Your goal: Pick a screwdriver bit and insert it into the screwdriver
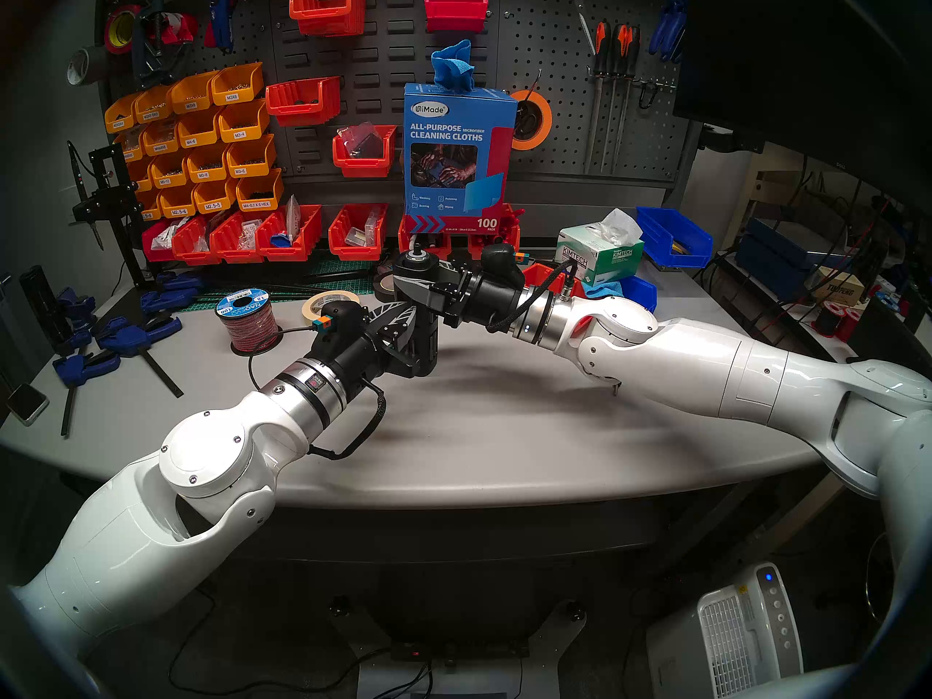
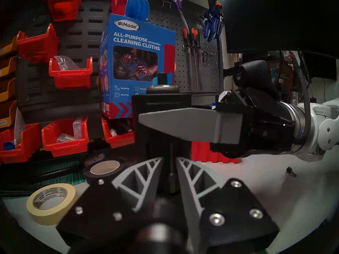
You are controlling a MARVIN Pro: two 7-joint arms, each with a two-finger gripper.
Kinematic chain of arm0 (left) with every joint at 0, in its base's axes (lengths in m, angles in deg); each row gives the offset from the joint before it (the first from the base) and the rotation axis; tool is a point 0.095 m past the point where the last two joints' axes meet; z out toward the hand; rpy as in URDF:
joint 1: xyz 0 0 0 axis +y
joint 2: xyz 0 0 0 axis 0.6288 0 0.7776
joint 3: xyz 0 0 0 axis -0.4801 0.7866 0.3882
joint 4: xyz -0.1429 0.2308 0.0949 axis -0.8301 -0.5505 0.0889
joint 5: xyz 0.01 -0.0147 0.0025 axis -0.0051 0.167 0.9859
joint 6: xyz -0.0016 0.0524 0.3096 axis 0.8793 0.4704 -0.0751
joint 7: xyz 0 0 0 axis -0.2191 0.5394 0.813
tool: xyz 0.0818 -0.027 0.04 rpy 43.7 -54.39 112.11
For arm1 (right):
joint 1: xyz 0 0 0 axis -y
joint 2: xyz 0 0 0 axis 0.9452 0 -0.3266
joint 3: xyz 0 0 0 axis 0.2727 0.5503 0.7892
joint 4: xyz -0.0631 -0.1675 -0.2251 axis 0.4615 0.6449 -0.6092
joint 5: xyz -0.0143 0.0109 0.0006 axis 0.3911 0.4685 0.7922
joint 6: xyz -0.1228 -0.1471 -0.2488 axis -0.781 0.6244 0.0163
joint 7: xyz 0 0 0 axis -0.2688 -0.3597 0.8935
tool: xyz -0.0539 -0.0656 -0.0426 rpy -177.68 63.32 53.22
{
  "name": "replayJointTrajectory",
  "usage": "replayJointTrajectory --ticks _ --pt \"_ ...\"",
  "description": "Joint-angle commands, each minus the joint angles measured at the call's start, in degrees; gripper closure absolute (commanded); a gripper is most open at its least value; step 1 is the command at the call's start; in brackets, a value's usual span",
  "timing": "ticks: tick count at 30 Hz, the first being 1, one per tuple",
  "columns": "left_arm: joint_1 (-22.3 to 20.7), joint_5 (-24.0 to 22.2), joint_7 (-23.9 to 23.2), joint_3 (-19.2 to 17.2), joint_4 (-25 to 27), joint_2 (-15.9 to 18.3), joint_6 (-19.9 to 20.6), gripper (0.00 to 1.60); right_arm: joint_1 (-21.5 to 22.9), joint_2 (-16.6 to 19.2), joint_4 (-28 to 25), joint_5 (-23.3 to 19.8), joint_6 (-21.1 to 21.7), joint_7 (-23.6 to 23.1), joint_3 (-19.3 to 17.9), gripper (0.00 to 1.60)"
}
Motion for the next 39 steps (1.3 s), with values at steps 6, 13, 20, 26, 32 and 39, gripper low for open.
replayJointTrajectory --ticks 6,13,20,26,32,39 --pt "-2.33 1.57 0.66 0.39 2.06 -0.56 0.74 0.91 2.48 -0.26 -1.72 0.30 -1.39 0.47 -2.34 1.10" --pt "-2.58 2.24 1.35 0.77 1.87 -0.91 1.10 0.95 2.48 -0.26 -2.20 0.11 -1.30 0.64 -2.44 1.10" --pt "-2.75 2.67 1.40 0.88 1.85 -0.92 1.05 1.20 2.56 -0.22 -2.29 0.14 -1.26 0.67 -2.44 1.10" --pt "-2.84 2.80 1.18 0.96 1.93 -1.02 0.97 1.60 2.52 -0.12 -2.33 0.12 -1.26 0.75 -2.40 1.10" --pt "-2.68 2.79 0.89 0.83 1.98 -1.20 0.97 1.60 2.49 0.03 -2.42 0.15 -1.34 0.82 -2.42 1.11" --pt "-1.23 2.16 1.03 -0.17 2.67 -0.79 0.92 1.60 2.54 0.30 -2.48 0.19 -1.40 0.84 -2.47 1.11"
